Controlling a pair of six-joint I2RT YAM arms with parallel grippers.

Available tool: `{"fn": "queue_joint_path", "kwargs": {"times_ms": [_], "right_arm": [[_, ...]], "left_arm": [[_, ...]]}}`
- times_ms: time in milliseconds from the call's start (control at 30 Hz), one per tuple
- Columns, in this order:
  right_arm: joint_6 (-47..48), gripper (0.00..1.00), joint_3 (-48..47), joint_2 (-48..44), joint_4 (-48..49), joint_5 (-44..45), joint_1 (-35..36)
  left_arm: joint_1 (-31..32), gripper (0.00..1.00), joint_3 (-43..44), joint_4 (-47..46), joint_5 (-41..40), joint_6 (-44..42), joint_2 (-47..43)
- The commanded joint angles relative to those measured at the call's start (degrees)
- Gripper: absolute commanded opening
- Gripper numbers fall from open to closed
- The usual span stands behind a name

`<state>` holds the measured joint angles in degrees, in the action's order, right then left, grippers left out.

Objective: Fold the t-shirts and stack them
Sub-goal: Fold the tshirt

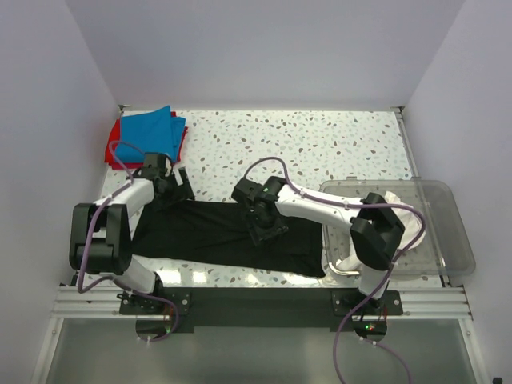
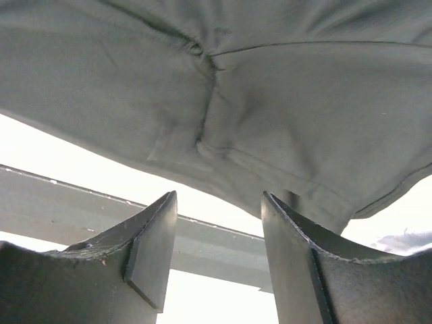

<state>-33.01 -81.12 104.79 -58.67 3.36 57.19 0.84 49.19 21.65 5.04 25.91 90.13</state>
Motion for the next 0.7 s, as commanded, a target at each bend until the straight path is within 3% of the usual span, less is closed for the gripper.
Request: {"fn": "queue_joint_path", "kwargs": {"times_ms": [0,300,667], "right_arm": [[-1.88,0.56,-1.41,-2.75,-1.09,2.36,-2.51],[-1.18,0.61,2.2,-5.31,6.9,0.6,-13.5],[-1.53,0.63,3.51,2.34,13.32,-1.51,-16.4]], "left_arm": [[0.39,0.96,-3.4,0.32,0.94,-0.34,-0.12],[6.35,0.96,-1.82,-0.64,1.91,-4.9,-5.22],[15.5,0.96,-9.37,-5.73,6.39,-5.44,-4.87]]}}
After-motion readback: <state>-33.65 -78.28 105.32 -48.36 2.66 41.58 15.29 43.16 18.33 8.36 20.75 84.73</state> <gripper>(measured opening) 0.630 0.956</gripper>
